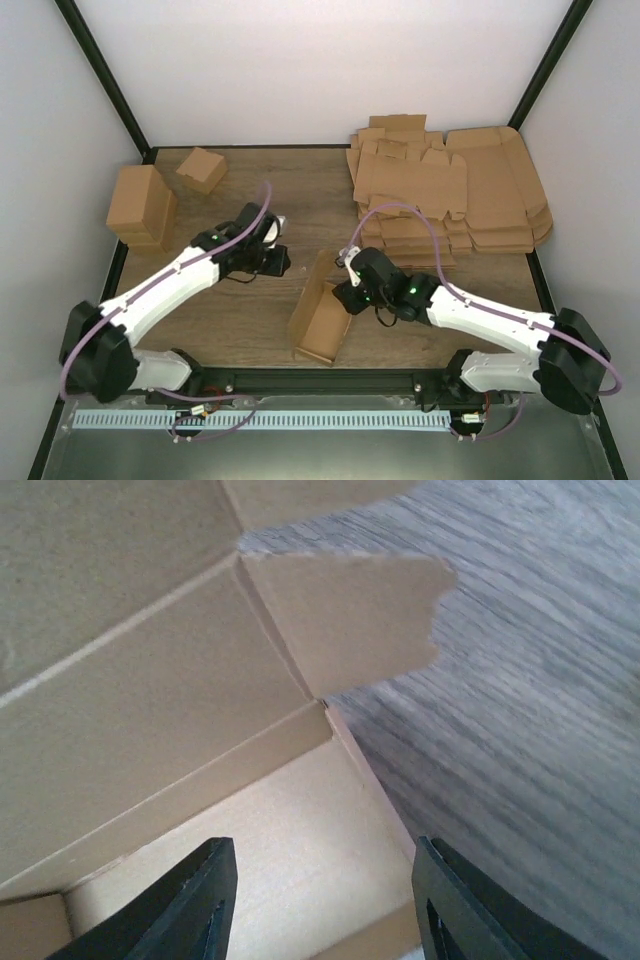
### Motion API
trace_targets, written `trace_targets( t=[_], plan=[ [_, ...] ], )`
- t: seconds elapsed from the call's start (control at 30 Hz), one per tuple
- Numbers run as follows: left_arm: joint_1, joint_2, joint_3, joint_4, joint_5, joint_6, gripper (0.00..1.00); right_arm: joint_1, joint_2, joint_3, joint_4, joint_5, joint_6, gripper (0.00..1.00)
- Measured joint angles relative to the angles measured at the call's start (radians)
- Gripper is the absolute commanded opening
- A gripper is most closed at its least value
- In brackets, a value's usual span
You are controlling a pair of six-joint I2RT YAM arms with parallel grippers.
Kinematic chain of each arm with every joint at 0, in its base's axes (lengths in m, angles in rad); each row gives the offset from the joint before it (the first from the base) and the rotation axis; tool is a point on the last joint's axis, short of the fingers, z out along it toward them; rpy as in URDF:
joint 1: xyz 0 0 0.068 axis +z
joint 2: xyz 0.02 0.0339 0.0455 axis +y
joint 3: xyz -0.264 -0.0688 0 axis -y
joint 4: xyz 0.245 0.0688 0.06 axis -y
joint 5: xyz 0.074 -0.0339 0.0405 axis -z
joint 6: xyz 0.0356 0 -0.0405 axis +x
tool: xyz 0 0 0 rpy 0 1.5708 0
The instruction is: Fold the paper box
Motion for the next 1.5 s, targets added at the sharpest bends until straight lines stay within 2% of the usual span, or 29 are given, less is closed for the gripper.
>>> trace_targets(
  t=[0.07, 0.17, 0.3, 0.53, 0.6, 0.63, 0.73, 1.3, 1.5],
  plan=[
    [0.000, -0.065, -0.021, -0.020, -0.035, -0.011, 0.30, -0.010, 0.034, 0.000, 0.040, -0.027, -0.077, 0.52],
    [0.000, -0.169, -0.054, -0.044, -0.072, -0.039, 0.45, -0.064, 0.066, 0.000, 0.082, -0.082, -0.145, 0.53],
    [0.000, -0.291, -0.077, -0.074, -0.098, -0.067, 0.50, -0.141, 0.084, 0.000, 0.141, -0.138, -0.214, 0.54],
    [0.000, -0.388, -0.081, -0.091, -0.125, -0.079, 0.58, -0.148, 0.220, 0.003, 0.187, -0.201, -0.279, 0.53],
    [0.000, -0.396, -0.081, -0.092, -0.130, -0.081, 0.68, -0.148, 0.243, 0.001, 0.198, -0.212, -0.286, 0.52],
    [0.000, -0.400, -0.081, -0.092, -0.132, -0.082, 0.69, -0.148, 0.248, 0.001, 0.205, -0.215, -0.287, 0.50],
    [0.000, -0.415, -0.081, -0.093, -0.138, -0.084, 0.70, -0.148, 0.257, 0.000, 0.229, -0.218, -0.293, 0.42],
    [0.000, -0.431, -0.052, -0.103, -0.167, -0.076, 0.70, -0.148, 0.282, -0.003, 0.230, -0.215, -0.224, 0.41],
    [0.000, -0.428, -0.050, -0.103, -0.172, -0.069, 0.70, -0.148, 0.267, -0.030, 0.195, -0.208, -0.166, 0.32]
  ],
)
